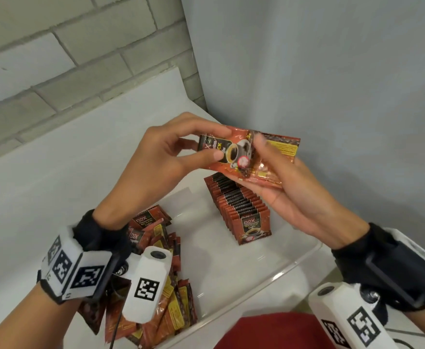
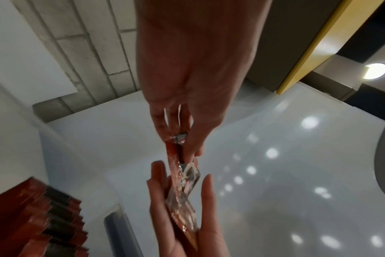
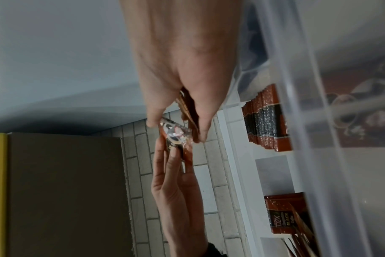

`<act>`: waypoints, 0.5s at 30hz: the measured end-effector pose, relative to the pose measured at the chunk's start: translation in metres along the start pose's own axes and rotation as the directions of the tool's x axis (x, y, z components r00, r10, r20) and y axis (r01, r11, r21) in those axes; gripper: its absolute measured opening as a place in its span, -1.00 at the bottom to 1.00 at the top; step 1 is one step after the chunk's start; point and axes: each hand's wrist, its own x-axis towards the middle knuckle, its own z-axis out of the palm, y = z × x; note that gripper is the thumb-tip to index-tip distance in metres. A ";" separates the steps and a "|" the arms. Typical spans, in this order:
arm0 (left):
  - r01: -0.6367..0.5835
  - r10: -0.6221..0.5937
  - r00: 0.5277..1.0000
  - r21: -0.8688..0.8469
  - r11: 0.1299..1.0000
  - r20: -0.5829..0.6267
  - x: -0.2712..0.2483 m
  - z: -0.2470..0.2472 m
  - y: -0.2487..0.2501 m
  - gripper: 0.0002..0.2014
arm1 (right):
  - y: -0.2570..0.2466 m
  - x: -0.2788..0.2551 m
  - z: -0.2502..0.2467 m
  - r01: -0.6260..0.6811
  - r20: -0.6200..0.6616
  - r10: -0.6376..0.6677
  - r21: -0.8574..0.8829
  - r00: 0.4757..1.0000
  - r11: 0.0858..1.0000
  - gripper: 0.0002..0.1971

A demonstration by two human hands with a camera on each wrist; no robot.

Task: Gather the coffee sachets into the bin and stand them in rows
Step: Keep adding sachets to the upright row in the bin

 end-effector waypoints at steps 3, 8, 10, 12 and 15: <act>-0.017 0.017 0.986 -0.004 1.000 0.167 -0.005 -0.005 0.006 -0.74 | -0.001 0.004 0.002 0.027 -0.104 -0.017 0.101 0.994 0.995 -0.47; -0.225 0.019 0.767 0.242 0.944 0.641 -0.013 0.015 -0.004 -0.73 | -0.002 0.006 0.002 0.090 -0.241 -0.044 0.185 0.970 0.979 -0.49; -0.288 0.002 0.683 0.267 0.920 0.731 -0.016 0.029 -0.014 -0.73 | -0.002 0.005 0.003 0.086 -0.236 -0.040 0.189 0.971 0.978 -0.47; -0.314 -0.023 0.619 0.275 0.909 0.785 -0.018 0.044 -0.022 -0.72 | -0.002 0.004 0.003 0.086 -0.233 -0.038 0.199 0.972 0.976 -0.45; -0.361 -0.019 0.553 0.260 0.896 0.833 -0.021 0.061 -0.030 -0.73 | -0.002 0.004 0.003 0.086 -0.231 -0.038 0.202 0.972 0.976 -0.45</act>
